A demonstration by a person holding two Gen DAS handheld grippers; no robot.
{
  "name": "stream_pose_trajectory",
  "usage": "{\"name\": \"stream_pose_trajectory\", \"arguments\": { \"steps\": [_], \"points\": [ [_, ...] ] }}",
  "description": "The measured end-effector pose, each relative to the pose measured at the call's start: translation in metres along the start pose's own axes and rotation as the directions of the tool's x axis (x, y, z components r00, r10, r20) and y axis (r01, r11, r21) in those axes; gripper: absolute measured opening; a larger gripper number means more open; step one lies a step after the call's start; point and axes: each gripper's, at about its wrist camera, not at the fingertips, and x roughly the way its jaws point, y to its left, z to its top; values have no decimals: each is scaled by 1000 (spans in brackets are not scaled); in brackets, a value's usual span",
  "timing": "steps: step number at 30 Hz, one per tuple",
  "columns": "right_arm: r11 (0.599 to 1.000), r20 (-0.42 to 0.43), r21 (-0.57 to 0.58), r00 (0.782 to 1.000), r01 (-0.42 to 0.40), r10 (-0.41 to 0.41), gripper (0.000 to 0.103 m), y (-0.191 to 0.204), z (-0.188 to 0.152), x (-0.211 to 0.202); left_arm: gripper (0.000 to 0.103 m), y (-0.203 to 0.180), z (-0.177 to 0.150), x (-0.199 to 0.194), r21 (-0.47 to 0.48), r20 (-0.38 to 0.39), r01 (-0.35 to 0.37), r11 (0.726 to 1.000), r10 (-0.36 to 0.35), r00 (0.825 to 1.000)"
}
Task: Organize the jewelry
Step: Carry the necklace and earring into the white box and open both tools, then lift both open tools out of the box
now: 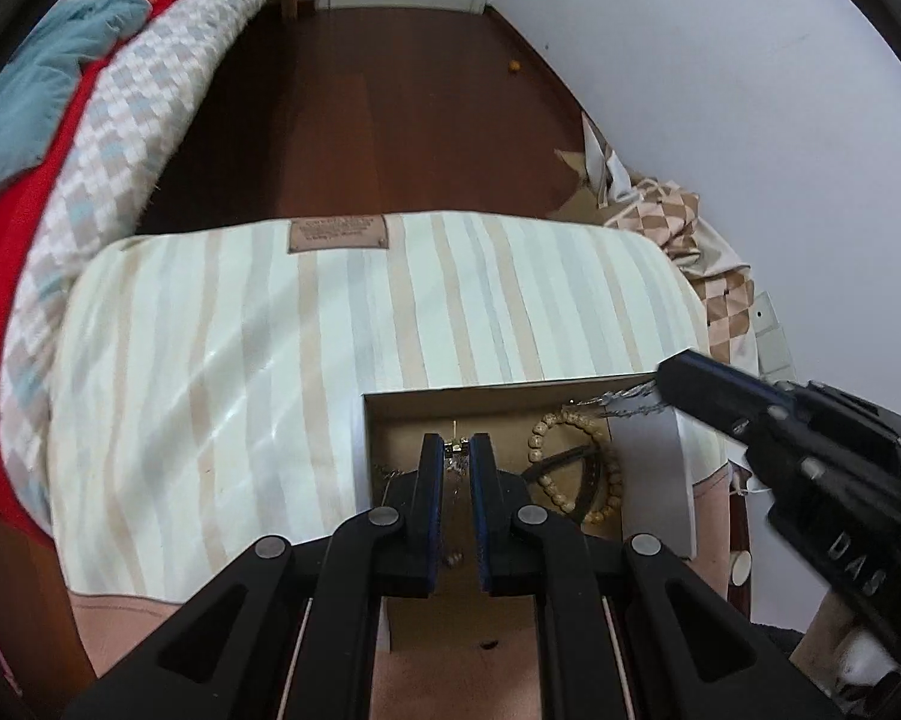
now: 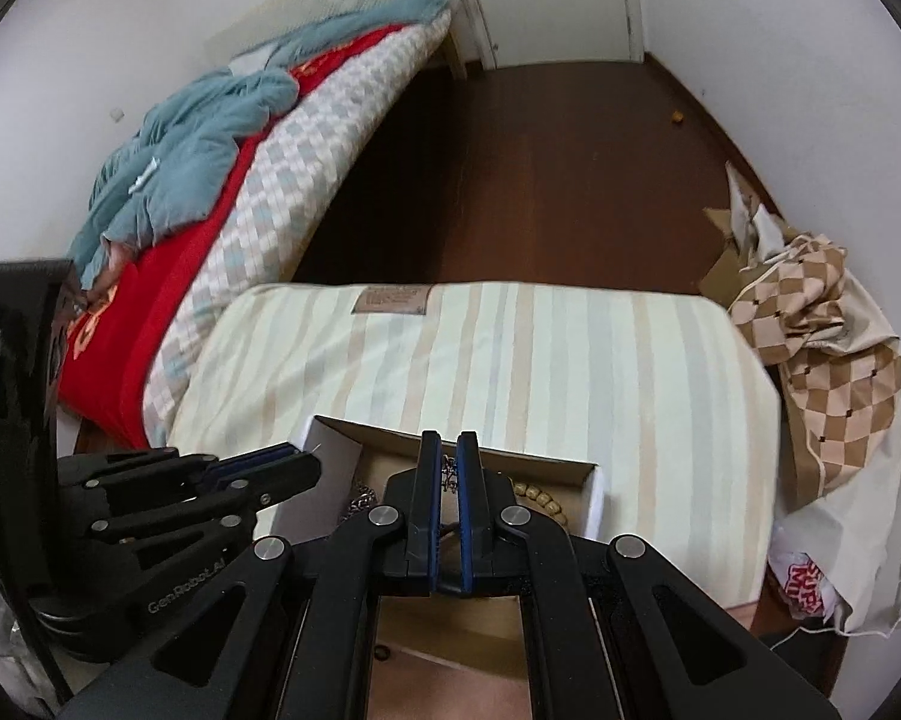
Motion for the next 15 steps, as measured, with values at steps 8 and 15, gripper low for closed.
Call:
{"name": "stream_pose_trajectory", "arguments": {
  "steps": [8,15],
  "points": [
    [990,-126,71,984,-121,129,6,-12,8,37,19,16,11,-3,-83,2,-30,996,30,1000],
    [987,-106,99,985,-129,140,54,-23,2,25,72,26,8,-28,-102,82,-84,991,93,992]
  ]
}}
